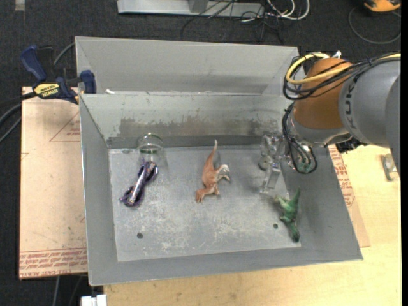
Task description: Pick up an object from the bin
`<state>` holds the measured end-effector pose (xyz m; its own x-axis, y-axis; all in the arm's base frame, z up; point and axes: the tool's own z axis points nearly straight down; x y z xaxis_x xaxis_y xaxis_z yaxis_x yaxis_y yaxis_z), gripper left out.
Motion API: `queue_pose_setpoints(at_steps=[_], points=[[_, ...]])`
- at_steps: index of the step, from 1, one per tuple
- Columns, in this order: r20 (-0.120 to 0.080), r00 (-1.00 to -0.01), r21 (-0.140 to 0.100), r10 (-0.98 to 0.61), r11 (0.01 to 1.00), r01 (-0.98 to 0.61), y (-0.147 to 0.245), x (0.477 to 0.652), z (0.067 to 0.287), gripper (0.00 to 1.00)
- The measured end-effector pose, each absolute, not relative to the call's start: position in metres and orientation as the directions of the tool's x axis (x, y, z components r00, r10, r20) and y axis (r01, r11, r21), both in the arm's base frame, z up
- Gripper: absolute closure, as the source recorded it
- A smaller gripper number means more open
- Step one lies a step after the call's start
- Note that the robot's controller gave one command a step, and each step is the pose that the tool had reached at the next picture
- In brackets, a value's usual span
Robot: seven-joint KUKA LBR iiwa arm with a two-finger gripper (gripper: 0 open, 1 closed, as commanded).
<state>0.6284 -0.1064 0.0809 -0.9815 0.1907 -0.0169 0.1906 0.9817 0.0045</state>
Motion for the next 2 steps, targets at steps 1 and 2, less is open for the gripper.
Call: queue_pose_setpoints(at_steps=[1,2], points=[[-0.023,-0.984,0.003,-0.176,0.984,-0.176,-0.142,0.6407,0.0773,1.0],[-0.023,-0.984,0.003,-0.177,0.984,-0.177,-0.1419,0.6407,0.0773,1.0]])
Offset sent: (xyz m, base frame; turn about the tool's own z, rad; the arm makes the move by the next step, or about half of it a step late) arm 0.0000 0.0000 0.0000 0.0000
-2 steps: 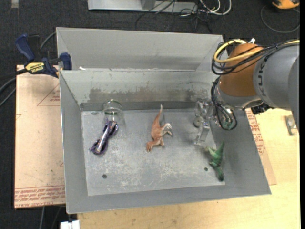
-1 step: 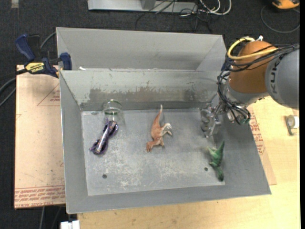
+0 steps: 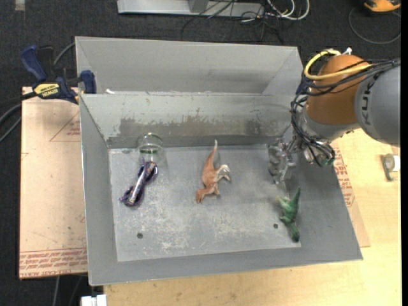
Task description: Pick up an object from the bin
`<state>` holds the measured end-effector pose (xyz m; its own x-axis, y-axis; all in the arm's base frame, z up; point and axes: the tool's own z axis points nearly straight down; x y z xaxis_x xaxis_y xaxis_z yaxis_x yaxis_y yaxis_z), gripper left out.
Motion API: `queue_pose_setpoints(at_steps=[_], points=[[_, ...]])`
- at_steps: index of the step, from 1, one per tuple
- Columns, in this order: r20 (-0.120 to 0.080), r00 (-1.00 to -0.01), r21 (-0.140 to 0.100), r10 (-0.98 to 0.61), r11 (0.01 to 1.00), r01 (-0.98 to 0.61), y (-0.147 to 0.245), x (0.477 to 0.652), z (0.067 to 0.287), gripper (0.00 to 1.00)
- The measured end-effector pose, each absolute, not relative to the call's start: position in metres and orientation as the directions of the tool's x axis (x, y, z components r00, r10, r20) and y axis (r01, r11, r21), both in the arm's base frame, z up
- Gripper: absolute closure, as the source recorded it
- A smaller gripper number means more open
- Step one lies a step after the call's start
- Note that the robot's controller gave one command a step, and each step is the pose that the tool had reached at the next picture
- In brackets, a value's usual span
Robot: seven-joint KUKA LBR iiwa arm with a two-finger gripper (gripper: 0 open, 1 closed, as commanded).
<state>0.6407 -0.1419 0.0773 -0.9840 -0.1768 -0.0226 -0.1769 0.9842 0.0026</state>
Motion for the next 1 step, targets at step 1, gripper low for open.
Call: queue_pose_setpoints(at_steps=[1], points=[[-0.035,-0.988,0.0,-0.149,0.989,-0.149,-0.1519,0.6401,0.1513,1.0]])
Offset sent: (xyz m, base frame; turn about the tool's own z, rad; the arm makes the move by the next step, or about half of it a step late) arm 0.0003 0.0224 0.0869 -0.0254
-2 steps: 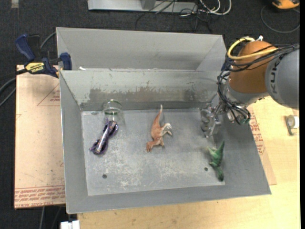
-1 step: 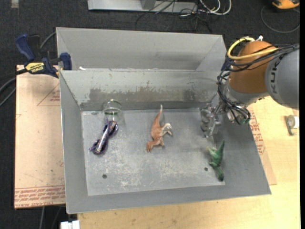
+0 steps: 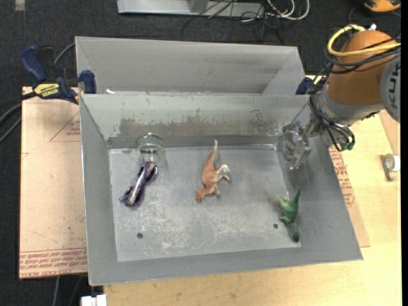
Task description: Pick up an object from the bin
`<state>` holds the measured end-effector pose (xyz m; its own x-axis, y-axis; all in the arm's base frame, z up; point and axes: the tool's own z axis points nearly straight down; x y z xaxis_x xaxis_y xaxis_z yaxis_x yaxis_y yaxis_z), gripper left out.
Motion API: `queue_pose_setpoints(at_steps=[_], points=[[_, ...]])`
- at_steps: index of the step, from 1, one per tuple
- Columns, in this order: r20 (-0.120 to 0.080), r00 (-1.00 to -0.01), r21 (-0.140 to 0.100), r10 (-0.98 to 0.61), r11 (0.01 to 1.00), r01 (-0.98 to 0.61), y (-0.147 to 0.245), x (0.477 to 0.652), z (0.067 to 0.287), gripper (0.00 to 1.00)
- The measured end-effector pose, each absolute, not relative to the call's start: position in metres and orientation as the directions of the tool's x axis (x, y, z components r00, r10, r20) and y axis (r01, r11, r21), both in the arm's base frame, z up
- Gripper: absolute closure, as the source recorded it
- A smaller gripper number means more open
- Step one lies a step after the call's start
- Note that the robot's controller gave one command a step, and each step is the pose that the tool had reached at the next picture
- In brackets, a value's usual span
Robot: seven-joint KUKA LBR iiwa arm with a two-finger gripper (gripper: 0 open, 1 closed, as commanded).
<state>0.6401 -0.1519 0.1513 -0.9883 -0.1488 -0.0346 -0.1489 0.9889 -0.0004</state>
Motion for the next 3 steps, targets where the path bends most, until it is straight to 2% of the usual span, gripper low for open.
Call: queue_pose_setpoints(at_steps=[1,2,3], points=[[-0.028,-0.979,0.002,-0.204,0.979,-0.204,-0.118,0.642,0.165,1.0],[-0.036,-0.934,-0.009,-0.355,0.935,-0.355,-0.156,0.608,0.199,1.0],[-0.033,-0.958,-0.002,-0.286,0.958,-0.286,-0.121,0.641,0.298,1.0]])
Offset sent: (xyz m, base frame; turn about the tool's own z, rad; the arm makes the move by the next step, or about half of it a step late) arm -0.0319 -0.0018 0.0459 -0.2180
